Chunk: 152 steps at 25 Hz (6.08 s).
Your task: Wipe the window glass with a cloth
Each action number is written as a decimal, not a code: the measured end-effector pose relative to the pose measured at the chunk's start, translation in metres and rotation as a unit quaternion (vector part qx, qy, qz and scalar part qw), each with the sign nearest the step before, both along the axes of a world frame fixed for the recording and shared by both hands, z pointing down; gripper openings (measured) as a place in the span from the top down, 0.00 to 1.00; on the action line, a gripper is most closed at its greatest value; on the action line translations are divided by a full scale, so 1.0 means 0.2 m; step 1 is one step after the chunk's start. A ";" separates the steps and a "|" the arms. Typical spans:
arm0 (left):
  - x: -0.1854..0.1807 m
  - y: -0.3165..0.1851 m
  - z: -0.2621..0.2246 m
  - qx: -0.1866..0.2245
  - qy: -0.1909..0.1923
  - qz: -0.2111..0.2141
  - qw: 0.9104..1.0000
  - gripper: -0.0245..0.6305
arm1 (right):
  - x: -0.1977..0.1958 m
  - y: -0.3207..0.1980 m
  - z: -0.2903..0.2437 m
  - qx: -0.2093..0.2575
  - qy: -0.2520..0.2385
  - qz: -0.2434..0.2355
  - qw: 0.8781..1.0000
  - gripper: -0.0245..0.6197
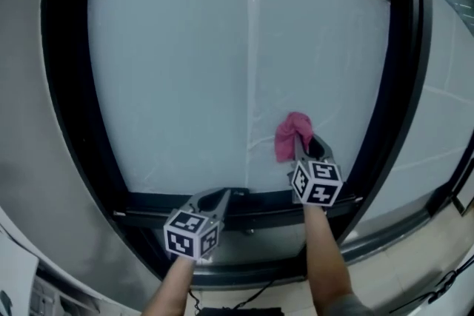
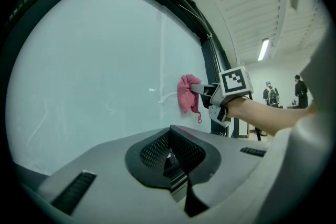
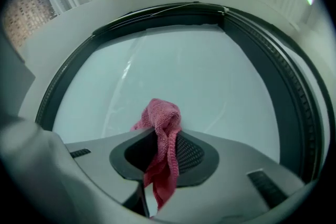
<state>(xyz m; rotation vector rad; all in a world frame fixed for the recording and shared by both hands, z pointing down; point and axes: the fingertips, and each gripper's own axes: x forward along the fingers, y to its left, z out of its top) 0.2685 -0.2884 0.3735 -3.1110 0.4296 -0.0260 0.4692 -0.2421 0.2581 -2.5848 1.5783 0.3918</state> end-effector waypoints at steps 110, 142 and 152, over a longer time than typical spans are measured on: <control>-1.46 -0.64 0.15 -0.031 -0.016 -0.271 0.962 0.95 | -2.15 -1.24 0.21 -0.191 0.218 -0.318 0.903 0.86; -0.50 -0.37 -0.23 0.036 -0.009 -0.123 0.992 0.95 | -0.94 -0.58 -0.74 -0.034 0.167 -0.129 0.977 0.86; -0.14 -0.21 -0.26 0.048 -0.016 -0.066 0.996 0.95 | -0.41 -0.23 -0.86 0.027 0.108 -0.072 0.991 0.86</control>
